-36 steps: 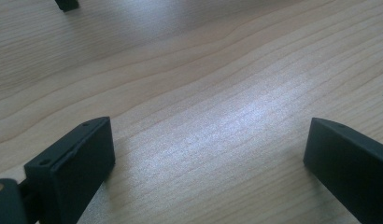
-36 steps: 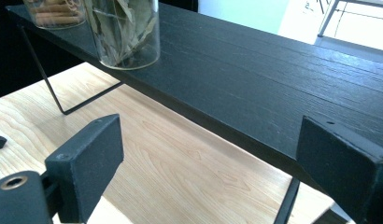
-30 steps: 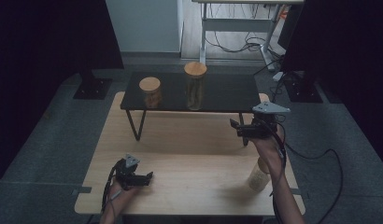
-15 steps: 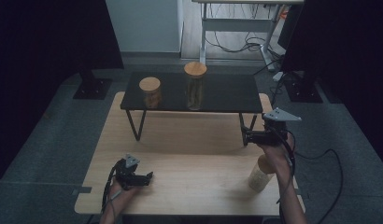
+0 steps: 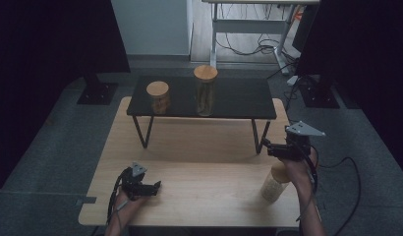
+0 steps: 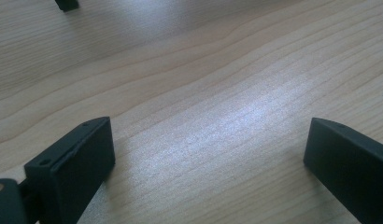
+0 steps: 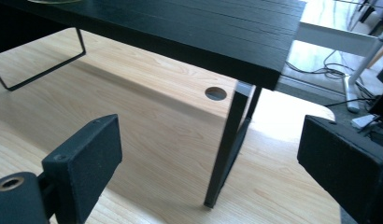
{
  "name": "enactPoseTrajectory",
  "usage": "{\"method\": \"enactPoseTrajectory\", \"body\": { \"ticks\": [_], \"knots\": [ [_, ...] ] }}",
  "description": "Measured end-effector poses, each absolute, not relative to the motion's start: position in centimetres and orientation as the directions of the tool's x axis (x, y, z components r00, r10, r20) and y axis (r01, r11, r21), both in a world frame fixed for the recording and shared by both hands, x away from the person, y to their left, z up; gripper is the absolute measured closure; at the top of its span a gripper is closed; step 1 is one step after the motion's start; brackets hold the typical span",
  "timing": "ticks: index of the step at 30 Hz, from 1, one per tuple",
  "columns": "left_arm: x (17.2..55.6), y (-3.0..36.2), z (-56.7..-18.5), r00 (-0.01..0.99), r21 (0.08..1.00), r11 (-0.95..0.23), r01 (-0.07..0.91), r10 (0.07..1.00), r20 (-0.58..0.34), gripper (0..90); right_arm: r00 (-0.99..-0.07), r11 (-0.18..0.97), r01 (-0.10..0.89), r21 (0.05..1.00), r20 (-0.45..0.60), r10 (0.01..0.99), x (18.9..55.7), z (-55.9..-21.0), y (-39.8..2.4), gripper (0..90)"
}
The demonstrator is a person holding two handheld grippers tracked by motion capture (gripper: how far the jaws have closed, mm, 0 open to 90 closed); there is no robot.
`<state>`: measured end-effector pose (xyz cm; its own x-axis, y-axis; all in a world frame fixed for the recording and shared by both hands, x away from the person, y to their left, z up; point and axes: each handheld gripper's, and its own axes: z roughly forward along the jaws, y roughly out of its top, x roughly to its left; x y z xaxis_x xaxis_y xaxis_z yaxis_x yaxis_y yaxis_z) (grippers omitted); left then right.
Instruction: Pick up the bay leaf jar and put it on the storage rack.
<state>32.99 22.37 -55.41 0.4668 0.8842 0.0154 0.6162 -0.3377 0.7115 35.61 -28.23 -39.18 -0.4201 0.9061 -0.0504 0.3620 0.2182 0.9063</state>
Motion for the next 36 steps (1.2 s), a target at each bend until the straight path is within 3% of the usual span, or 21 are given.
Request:
{"method": "enactPoseTrajectory", "body": {
  "ticks": [36],
  "knots": [
    [33.0, 22.4, -55.4, 0.468, 0.713, -0.339, 0.614, 0.884, 0.017, 1.7, -0.262, 0.141, 0.382, 0.913, -0.040, 0.964, 31.9, -42.4, -33.2, 6.4]
  ]
}}
